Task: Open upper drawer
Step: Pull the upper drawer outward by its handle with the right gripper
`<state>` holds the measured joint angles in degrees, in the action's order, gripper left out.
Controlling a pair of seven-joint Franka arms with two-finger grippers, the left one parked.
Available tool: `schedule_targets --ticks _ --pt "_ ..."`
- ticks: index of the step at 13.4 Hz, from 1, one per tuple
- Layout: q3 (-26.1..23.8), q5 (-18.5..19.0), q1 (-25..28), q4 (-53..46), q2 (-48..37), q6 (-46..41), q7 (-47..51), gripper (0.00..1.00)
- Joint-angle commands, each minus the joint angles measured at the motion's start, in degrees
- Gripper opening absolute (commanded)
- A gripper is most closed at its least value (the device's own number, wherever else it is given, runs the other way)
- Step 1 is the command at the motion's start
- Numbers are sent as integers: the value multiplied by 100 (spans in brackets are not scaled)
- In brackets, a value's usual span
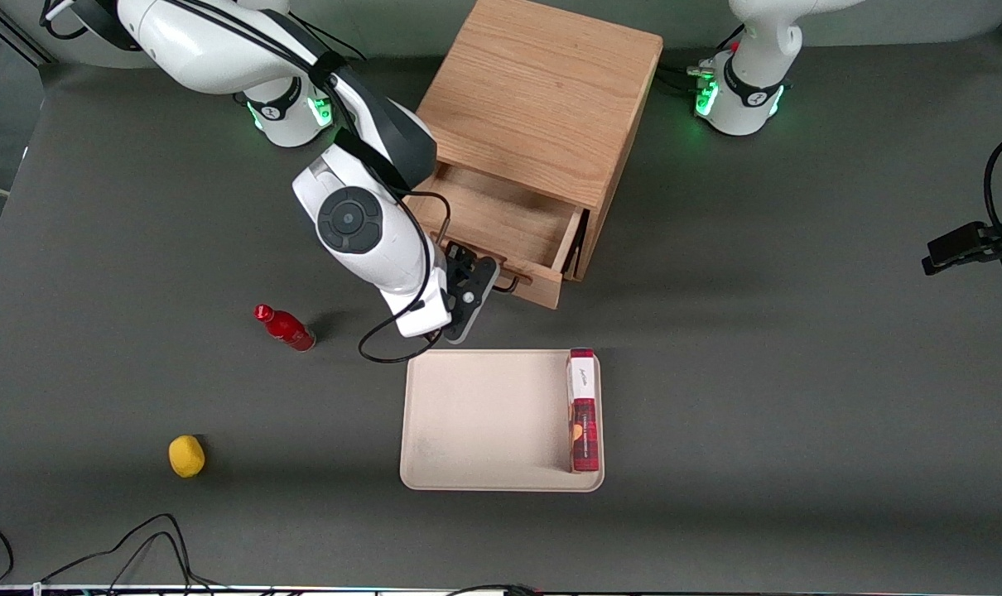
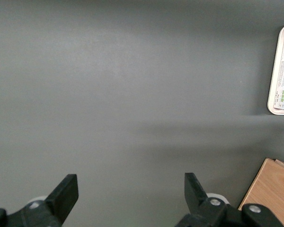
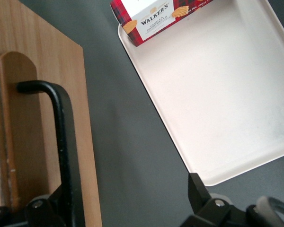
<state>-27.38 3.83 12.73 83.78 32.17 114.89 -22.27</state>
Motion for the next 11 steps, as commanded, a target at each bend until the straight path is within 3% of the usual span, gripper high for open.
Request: schedule_targets --ticks 1,7,11 --pt "-39 153 -69 -274 149 7 -190 100" --pt "-22 434 -78 -582 457 7 -199 100" --pt "40 426 -69 -820 580 7 -251 100"
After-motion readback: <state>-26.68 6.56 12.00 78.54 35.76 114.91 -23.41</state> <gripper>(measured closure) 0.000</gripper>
